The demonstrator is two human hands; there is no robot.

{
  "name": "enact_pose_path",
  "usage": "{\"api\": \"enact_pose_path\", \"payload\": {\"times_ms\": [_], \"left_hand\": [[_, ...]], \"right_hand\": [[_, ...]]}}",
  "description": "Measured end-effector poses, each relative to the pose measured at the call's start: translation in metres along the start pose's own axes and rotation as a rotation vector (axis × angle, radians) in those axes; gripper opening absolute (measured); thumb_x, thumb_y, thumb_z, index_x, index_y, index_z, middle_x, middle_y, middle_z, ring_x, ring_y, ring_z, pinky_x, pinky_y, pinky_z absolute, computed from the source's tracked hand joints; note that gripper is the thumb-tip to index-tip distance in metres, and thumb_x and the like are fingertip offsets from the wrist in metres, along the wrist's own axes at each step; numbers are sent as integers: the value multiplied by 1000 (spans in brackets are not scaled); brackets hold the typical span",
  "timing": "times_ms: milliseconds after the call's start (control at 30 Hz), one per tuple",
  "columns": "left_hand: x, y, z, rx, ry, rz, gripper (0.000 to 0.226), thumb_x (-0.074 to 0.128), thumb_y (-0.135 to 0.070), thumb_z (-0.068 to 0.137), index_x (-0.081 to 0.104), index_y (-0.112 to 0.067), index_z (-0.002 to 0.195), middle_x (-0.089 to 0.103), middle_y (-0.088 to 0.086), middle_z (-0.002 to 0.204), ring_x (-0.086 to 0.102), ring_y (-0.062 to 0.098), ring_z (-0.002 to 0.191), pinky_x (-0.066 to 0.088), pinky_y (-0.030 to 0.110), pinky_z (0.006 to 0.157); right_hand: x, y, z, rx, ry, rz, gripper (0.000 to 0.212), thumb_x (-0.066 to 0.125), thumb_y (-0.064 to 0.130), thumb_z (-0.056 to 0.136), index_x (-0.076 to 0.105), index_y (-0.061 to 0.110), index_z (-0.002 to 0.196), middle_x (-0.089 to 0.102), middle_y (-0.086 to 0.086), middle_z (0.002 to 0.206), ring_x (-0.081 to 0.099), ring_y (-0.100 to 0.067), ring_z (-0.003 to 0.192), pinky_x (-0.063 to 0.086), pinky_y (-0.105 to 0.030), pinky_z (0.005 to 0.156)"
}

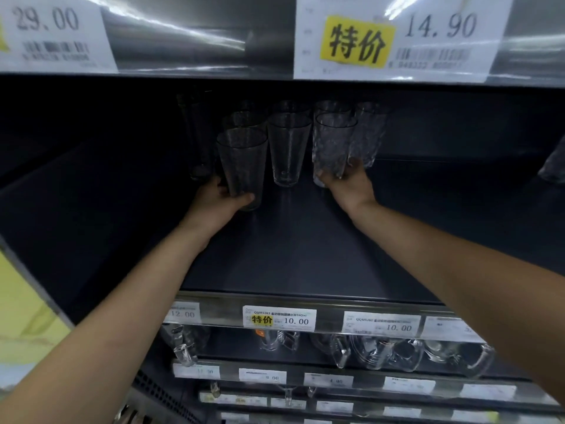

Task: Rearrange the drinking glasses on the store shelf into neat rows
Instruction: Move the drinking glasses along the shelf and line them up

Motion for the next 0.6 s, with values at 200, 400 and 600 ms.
{"api": "enact_pose_path", "payload": {"times_ms": [200, 400, 600], "left_hand": [[6, -7, -41, -38, -62, 35, 14, 69, -18, 89, 69, -19, 104, 67, -2, 95, 59, 8, 83, 48, 18, 75], [49, -46, -81, 33, 69, -69, 10, 68, -14, 89, 72, -23, 90, 72, 5, 98, 68, 21, 100, 52, 36, 97], [137, -96, -114, 98, 261, -152, 11, 63, -6, 91, 73, -12, 92, 74, 7, 96, 72, 18, 93, 58, 27, 85]], "right_hand": [[-43, -4, -37, 100, 240, 47, 75, 76, 50, 80, 48, 18, 141, 62, 6, 128, 59, -10, 115, 48, -26, 99], [-132, -7, -96, 95, 286, 135, 32, 73, 27, 88, 65, 18, 117, 71, -4, 113, 70, -13, 102, 57, -36, 92], [-241, -30, -136, 59, 129, 147, 21, 70, 19, 89, 68, 21, 110, 73, -8, 110, 70, -15, 105, 58, -33, 89]]}}
Point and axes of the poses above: each hand's wrist, its own z-axis towards the middle knuckle, its own x-axis out of the palm, y = z × x, the point moved 4 cm from there along z, towards the middle knuckle
